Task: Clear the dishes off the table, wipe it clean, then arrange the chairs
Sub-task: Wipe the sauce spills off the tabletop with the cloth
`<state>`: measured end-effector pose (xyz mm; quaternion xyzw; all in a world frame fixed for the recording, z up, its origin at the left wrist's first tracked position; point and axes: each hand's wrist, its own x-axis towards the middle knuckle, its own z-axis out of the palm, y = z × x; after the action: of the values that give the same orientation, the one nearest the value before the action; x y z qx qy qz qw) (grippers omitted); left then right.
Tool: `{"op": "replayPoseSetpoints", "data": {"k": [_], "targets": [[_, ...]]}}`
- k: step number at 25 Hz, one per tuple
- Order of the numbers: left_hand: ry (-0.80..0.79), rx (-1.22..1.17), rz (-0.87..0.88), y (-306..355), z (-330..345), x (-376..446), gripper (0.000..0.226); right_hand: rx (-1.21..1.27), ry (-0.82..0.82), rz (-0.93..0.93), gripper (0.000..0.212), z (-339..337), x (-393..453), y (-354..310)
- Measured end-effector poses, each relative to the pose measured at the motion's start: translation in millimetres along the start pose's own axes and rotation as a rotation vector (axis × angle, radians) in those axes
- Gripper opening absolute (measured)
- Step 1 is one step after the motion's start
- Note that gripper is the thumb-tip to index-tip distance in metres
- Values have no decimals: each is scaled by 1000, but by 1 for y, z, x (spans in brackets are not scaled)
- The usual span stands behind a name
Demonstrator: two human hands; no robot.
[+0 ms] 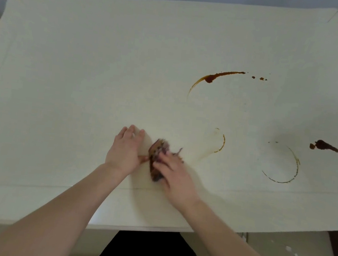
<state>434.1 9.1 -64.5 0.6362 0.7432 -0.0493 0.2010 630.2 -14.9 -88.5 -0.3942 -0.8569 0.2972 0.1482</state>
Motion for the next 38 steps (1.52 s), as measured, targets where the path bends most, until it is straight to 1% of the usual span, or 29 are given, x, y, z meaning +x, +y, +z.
{"op": "replayPoseSetpoints", "data": {"k": [1,2,3,4,5,6,7,8,9,10,12,15,17,18,19,20,21,22,23,24,25,26,29,31,33,35,36,38], "targets": [[5,-3,4,0,1,-1,80,34,-67,-45,42,-1,-9,-5],[-4,-3,5,0,1,-1,79,55,-88,-90,43,-9,-14,-4],[-21,-5,2,-1,1,-1,78,64,-50,-105,42,-19,-17,2],[-36,-16,4,-3,0,-1,75,52,39,-58,41,-30,-19,13],[-39,-42,22,-5,-2,-3,70,27,166,70,42,-44,-20,26],[-26,-79,51,-7,-4,-7,63,-2,287,259,44,-57,-19,42],[-6,-111,80,-11,-6,-14,58,-18,363,466,44,-68,-18,53],[14,-123,102,-14,-6,-22,55,-47,377,632,43,-71,-18,57],[37,-120,114,-18,-5,-35,55,-78,351,701,43,-63,-17,53],[72,-116,115,-23,-3,-48,57,-94,317,681,42,-51,-16,40],[136,-107,96,-35,1,-75,61,-114,245,539,41,-18,-17,3],[117,-81,41,-59,10,-108,65,-67,125,339,40,29,-26,-56],[93,-75,8,-73,16,-124,68,27,33,220,43,42,-35,-78],[82,-73,-2,-79,19,-131,69,98,11,205,44,39,-37,-82],[69,-75,-4,-83,22,-137,71,158,29,225,45,33,-38,-83],[55,-80,2,-87,23,-140,74,180,98,282,44,24,-37,-80],[40,-87,11,-90,24,-142,75,140,201,371,43,16,-35,-75],[28,-97,23,-92,23,-142,76,45,285,479,43,8,-32,-68],[20,-106,32,-93,22,-141,76,-61,314,587,44,5,-29,-63],[16,-113,38,-94,21,-140,75,-153,286,661,45,8,-25,-62],[9,-116,42,-95,20,-139,74,-210,230,671,45,16,-22,-68],[5,-114,47,-95,20,-138,73,-226,172,619,45,28,-19,-78],[3,-93,78,-97,19,-137,71,-146,16,305,45,69,-14,-117],[10,-89,86,-97,19,-137,70,-102,-64,179,45,80,-15,-130],[15,-88,86,-97,20,-136,71,-73,-100,146,47,70,-15,-125],[9,-85,77,-96,20,-136,71,-65,-140,160,49,53,-19,-114],[5,-82,71,-95,21,-136,70,-64,-144,175,49,46,-23,-108],[6,-78,56,-93,19,-136,69,-61,-91,240,51,30,-34,-91]]}}
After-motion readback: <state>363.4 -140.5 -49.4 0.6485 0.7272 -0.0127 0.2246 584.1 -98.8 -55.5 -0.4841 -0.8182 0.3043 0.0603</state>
